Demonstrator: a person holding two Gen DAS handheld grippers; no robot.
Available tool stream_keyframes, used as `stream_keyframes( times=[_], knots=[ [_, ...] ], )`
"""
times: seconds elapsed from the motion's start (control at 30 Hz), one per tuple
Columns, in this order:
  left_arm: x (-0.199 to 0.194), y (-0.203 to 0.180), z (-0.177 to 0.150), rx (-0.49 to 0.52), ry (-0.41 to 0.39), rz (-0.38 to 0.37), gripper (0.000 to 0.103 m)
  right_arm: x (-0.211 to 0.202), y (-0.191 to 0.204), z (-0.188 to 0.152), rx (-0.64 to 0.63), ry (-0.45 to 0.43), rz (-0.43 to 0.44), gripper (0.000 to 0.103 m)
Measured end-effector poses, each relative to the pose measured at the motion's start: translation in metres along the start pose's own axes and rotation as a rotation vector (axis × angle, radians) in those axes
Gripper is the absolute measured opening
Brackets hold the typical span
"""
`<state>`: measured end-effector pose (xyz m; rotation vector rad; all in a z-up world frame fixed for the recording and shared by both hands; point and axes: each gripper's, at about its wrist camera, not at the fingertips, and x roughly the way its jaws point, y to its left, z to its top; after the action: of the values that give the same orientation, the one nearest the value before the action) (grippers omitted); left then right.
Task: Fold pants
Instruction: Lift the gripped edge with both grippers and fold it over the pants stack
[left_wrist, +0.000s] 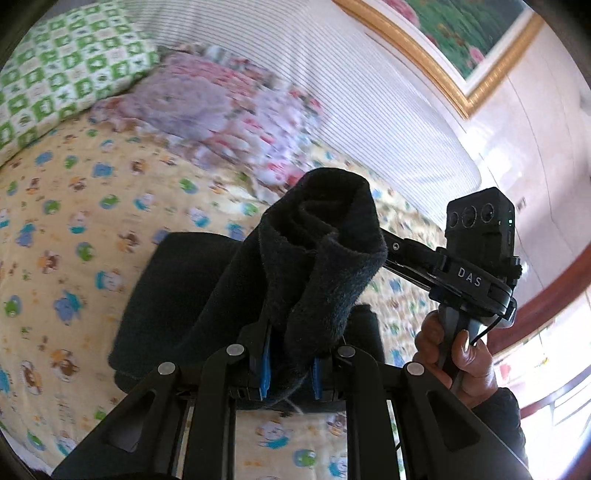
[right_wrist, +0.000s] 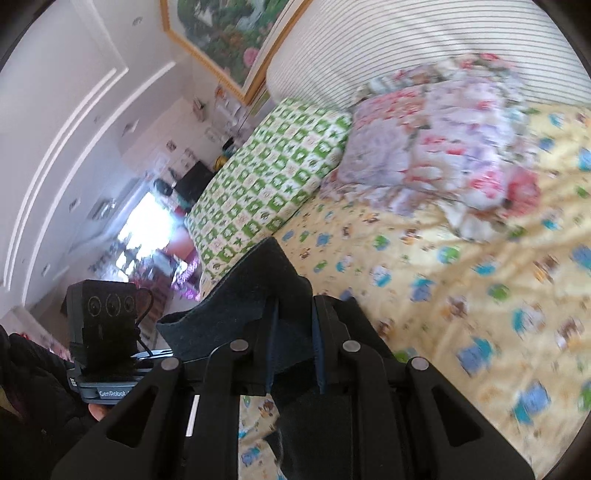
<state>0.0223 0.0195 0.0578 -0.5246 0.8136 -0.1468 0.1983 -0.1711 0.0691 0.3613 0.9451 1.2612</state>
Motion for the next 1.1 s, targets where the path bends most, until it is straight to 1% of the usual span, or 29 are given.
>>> stream_keyframes(
  times=[0.23,0.3,0.33,0.37,0.43,0.5,0.6,0.67,0.8,0.97,1.1],
  knots=[
    [0.015,-0.035,-0.017,0.091,0.032,0.009,0.015,-0.042,-0.016,-0.027,0.048,-0.095,-0.005,0.018],
    [0.021,-0.042,-0.022,0.113,0.044,0.015,0.015,-0.052,-0.02,-0.034,0.063,-0.12,-0.005,0.015],
    [0.025,-0.044,-0.024,0.12,0.058,0.019,0.016,-0.058,-0.025,-0.039,0.075,-0.138,-0.003,0.002],
    [0.03,-0.046,-0.026,0.125,0.073,0.024,0.016,-0.064,-0.029,-0.043,0.088,-0.158,0.004,0.0],
    [0.041,-0.05,-0.034,0.141,0.1,0.033,0.015,-0.079,-0.038,-0.051,0.117,-0.215,0.016,0.0],
    [0.05,-0.054,-0.04,0.159,0.112,0.048,0.015,-0.085,-0.045,-0.057,0.142,-0.216,-0.007,0.0],
    [0.059,-0.063,-0.053,0.206,0.123,0.068,0.015,-0.088,-0.052,-0.071,0.164,-0.214,-0.012,0.0],
    [0.064,-0.069,-0.06,0.246,0.12,0.089,0.015,-0.088,-0.055,-0.078,0.172,-0.216,-0.004,0.0],
    [0.07,-0.078,-0.068,0.285,0.115,0.107,0.015,-0.09,-0.06,-0.091,0.187,-0.227,-0.006,0.0],
    [0.084,-0.087,-0.072,0.339,0.105,0.139,0.016,-0.091,-0.068,-0.103,0.219,-0.229,-0.028,0.0],
    [0.078,-0.086,-0.071,0.352,0.097,0.117,0.026,-0.089,-0.072,-0.105,0.241,-0.215,-0.058,0.001]
  ],
)
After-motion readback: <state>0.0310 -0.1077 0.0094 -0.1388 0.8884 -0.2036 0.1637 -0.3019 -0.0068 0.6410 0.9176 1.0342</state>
